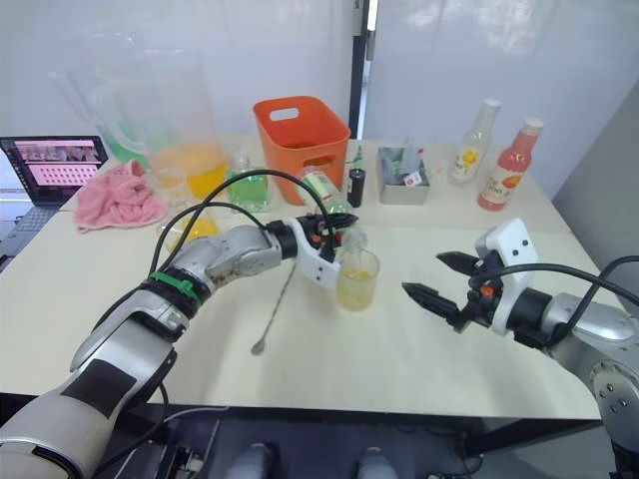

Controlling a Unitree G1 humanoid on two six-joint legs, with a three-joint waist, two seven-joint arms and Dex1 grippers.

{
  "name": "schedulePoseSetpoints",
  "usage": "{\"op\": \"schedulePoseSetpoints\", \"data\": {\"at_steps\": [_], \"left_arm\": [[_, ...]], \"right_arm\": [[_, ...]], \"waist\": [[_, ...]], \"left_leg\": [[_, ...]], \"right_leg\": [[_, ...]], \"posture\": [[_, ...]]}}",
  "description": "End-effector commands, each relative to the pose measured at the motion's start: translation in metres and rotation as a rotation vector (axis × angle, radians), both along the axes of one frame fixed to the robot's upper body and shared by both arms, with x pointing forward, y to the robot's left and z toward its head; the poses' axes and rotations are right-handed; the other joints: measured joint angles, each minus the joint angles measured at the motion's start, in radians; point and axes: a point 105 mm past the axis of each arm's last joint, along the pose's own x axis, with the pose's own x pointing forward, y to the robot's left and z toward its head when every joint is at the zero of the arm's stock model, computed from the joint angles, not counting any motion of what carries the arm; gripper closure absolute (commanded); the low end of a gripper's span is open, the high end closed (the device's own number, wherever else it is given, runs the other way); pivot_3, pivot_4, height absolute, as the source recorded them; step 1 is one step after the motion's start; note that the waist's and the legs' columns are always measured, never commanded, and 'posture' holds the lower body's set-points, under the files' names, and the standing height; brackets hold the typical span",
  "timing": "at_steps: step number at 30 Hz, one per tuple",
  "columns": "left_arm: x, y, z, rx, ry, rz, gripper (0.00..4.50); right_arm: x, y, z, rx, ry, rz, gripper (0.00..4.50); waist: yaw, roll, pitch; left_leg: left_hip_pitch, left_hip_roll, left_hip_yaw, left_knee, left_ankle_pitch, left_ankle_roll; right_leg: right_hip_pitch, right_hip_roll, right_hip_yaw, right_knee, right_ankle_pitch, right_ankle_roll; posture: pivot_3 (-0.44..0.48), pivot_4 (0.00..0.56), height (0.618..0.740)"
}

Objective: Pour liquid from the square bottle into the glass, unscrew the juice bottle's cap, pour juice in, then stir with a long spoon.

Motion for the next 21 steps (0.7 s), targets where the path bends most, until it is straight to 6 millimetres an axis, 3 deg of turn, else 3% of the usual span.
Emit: {"op": "schedulePoseSetpoints", "data": {"at_steps": [1,10,21], "left_arm": [[-0.005,-0.007,0.024,-0.058,-0.057,-0.033,3.01],[-0.011,-0.005,0.038,-0.241,0.160,-0.055,3.01],[-0.010,0.018,0.064,-0.514,0.457,0.022,3.01]], "right_arm": [[0.000,0.003,0.009,-0.009,-0.048,0.013,0.03],[0.002,0.004,0.012,-0.015,-0.048,0.030,0.03],[0.011,0.010,0.026,0.018,-0.075,0.094,0.03]], "waist": [[0.000,0.000,0.000],[-0.001,0.000,0.000],[-0.005,0.000,0.000]], "left_leg": [[0.000,0.000,0.000,0.000,0.000,0.000],[0.000,0.000,0.000,0.000,0.000,0.000],[0.001,0.000,0.000,0.001,0.000,0.000]], "right_leg": [[0.000,0.000,0.000,0.000,0.000,0.000],[0.000,0.000,0.000,0.000,0.001,-0.002],[0.000,0.000,0.000,0.003,0.002,-0.004]], "posture": [[0.000,0.150,0.725],[0.000,0.150,0.725],[0.000,0.150,0.725]]}}
